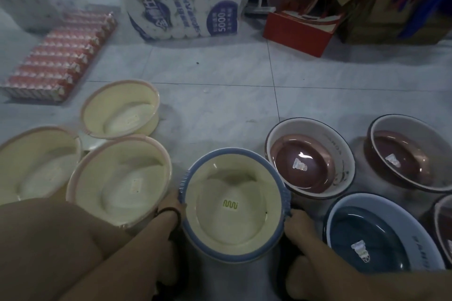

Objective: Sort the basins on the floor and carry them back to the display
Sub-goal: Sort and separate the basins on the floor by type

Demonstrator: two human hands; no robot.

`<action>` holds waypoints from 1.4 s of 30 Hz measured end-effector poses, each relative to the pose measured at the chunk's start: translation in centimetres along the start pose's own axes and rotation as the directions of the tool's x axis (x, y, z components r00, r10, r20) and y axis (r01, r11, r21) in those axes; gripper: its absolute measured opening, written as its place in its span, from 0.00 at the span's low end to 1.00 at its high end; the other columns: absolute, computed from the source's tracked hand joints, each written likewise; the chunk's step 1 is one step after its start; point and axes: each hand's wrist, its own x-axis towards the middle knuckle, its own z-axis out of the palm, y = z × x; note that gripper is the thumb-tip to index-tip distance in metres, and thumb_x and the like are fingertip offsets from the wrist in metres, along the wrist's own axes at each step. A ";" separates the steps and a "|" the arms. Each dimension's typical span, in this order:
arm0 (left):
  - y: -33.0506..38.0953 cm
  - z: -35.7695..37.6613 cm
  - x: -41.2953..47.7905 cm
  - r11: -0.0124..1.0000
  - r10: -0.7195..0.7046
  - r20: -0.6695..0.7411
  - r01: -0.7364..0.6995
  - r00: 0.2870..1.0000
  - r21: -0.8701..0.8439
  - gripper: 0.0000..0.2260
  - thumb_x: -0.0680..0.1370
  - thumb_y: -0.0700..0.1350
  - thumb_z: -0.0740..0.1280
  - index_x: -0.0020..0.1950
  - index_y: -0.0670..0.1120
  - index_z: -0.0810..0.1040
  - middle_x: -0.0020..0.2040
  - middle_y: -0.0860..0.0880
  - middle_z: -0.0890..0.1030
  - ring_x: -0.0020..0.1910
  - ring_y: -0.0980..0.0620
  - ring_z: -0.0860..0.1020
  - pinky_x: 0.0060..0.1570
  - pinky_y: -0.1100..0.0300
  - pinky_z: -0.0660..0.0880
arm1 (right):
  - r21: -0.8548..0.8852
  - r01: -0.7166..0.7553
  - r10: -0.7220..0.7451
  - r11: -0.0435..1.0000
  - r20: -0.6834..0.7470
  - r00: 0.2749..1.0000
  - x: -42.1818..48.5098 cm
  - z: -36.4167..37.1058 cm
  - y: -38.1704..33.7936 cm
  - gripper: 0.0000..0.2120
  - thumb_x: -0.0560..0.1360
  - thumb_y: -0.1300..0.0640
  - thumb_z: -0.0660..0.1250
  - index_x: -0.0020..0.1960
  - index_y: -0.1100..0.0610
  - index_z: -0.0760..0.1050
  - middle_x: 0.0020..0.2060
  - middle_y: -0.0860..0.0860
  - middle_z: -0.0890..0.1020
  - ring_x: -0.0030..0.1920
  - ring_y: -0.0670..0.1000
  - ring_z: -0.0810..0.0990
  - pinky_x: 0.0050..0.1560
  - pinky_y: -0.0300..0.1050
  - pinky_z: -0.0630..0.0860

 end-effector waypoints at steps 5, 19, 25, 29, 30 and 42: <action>-0.4 -1.2 -0.5 0.992 0.038 0.096 -0.049 0.995 0.113 0.17 0.77 0.45 0.67 0.66 0.47 0.74 0.68 0.46 0.76 0.66 0.43 0.73 0.70 0.51 0.68 | 0.030 -0.157 0.156 0.987 0.032 0.987 0.6 1.0 -2.5 0.26 0.81 0.55 0.62 0.75 0.66 0.65 0.69 0.63 0.75 0.64 0.63 0.77 0.63 0.53 0.78; 4.6 -23.6 -7.4 0.837 0.272 0.076 -0.275 0.959 0.473 0.17 0.83 0.52 0.63 0.71 0.50 0.75 0.70 0.49 0.76 0.67 0.45 0.75 0.65 0.54 0.72 | 0.477 0.175 -0.395 0.861 0.413 0.820 -10.3 15.3 -23.7 0.13 0.80 0.61 0.64 0.64 0.56 0.76 0.59 0.59 0.82 0.52 0.57 0.82 0.55 0.56 0.84; 0.8 -26.1 -6.0 0.986 0.156 0.233 -0.164 0.960 0.015 0.07 0.82 0.48 0.64 0.60 0.54 0.77 0.54 0.51 0.84 0.47 0.51 0.86 0.47 0.52 0.84 | 0.476 0.023 -0.296 0.879 0.508 0.809 -8.7 22.7 -26.9 0.22 0.80 0.60 0.66 0.72 0.55 0.64 0.67 0.57 0.74 0.64 0.58 0.75 0.68 0.59 0.76; 0.3 -28.8 -5.1 0.972 0.196 0.015 -0.192 0.981 -0.138 0.08 0.83 0.49 0.63 0.62 0.54 0.76 0.53 0.51 0.83 0.47 0.49 0.84 0.42 0.57 0.80 | 0.537 -0.061 -0.227 0.841 0.454 0.862 -7.5 22.2 -28.6 0.30 0.80 0.59 0.67 0.78 0.58 0.58 0.66 0.58 0.75 0.62 0.58 0.76 0.55 0.52 0.78; 0.0 -29.2 -5.0 0.973 0.175 0.007 -0.172 0.985 -0.157 0.08 0.83 0.50 0.63 0.61 0.54 0.76 0.53 0.51 0.83 0.47 0.49 0.84 0.42 0.57 0.80 | 0.541 -0.095 -0.199 0.835 0.459 0.866 -7.9 21.4 -28.9 0.30 0.81 0.59 0.67 0.79 0.59 0.59 0.67 0.59 0.75 0.61 0.58 0.76 0.58 0.53 0.78; -4.0 -32.0 -4.7 0.983 -0.130 -0.198 0.100 0.972 -0.155 0.16 0.81 0.53 0.63 0.62 0.45 0.79 0.57 0.44 0.82 0.52 0.44 0.81 0.56 0.50 0.79 | 0.566 -0.072 -0.225 0.821 0.438 0.870 -14.8 15.9 -31.5 0.17 0.82 0.63 0.64 0.70 0.60 0.68 0.50 0.58 0.77 0.48 0.60 0.80 0.40 0.60 0.86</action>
